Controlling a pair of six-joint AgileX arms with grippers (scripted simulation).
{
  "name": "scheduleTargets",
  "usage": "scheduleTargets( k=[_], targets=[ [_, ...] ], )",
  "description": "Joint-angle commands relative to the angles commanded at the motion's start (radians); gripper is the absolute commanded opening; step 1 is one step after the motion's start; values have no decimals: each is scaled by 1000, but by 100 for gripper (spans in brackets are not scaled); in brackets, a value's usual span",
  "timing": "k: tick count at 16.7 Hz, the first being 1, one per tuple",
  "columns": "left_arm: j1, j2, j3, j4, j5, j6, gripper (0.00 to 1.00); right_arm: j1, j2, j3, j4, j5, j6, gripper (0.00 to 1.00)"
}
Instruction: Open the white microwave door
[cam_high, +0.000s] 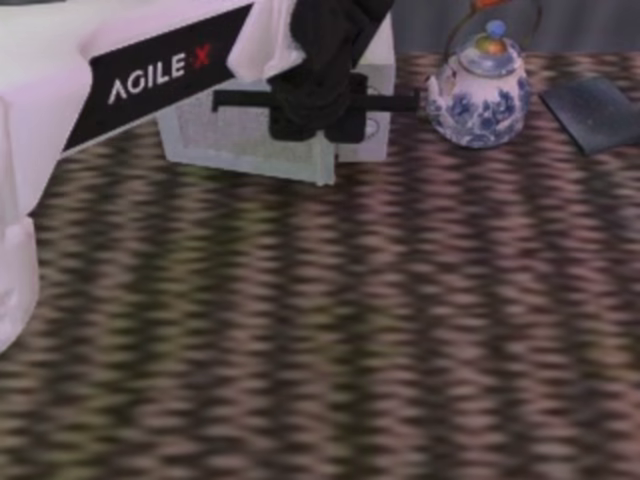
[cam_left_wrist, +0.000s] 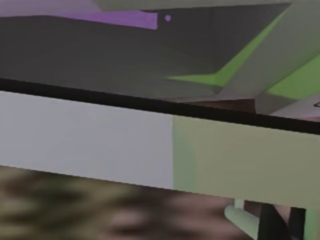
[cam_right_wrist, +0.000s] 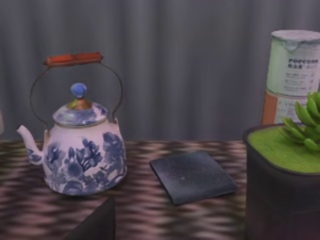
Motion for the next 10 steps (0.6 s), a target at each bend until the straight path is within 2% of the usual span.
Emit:
scheduleTargets(
  k=[10],
  targets=[
    [-7,4,-1,1,5,-4,0,0,0,0,0,0,0,100]
  ],
)
